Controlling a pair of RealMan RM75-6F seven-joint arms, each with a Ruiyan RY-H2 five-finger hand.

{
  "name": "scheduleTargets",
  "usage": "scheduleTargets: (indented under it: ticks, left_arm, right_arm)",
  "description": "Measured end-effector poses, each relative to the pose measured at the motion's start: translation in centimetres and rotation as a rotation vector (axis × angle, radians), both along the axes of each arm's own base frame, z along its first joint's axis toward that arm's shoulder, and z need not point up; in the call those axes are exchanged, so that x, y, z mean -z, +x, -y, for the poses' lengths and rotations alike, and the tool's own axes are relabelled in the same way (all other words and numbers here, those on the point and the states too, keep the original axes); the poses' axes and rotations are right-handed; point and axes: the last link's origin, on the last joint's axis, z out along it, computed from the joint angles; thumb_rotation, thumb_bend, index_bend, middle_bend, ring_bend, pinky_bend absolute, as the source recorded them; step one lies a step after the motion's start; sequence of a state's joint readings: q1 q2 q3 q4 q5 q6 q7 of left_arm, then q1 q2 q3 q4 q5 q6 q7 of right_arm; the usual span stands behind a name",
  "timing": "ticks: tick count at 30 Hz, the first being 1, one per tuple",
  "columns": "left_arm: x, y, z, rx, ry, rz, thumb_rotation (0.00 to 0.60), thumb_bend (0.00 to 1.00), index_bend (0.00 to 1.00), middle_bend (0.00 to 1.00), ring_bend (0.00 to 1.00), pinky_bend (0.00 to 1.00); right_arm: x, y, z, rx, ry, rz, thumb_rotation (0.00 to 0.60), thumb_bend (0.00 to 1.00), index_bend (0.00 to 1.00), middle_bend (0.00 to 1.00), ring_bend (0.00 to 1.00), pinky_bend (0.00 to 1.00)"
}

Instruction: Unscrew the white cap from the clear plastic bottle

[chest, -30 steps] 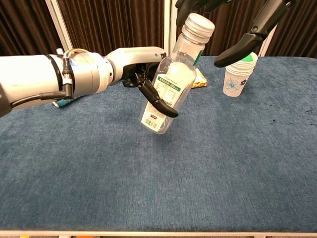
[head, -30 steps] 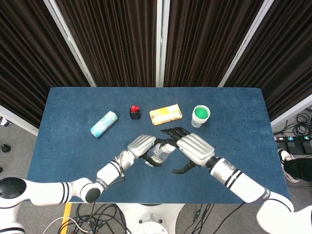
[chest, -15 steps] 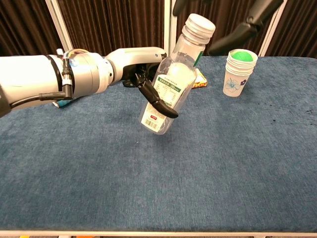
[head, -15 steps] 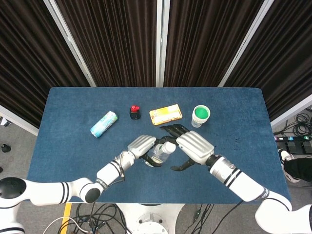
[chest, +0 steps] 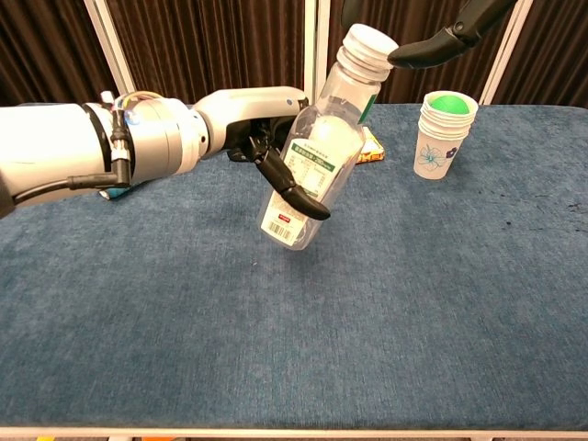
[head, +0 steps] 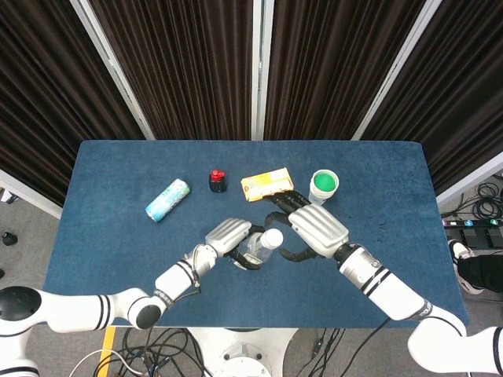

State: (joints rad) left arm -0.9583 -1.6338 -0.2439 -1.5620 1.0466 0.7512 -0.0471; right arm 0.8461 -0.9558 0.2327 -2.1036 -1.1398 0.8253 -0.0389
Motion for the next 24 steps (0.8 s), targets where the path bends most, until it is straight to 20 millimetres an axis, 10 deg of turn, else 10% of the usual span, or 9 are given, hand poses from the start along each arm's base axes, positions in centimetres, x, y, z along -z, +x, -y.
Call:
scheduleTargets:
  ticks: [24]
  left_arm:
    - [0.06, 0.02, -0.04, -0.004, -0.007, -0.001, 0.6, 0.09, 0.54, 0.58, 0.48, 0.47]
  right_arm:
    - [0.69, 0.51, 0.46, -0.008, -0.027, -0.002, 0.6, 0.3, 0.42, 0.11, 0.0, 0.0]
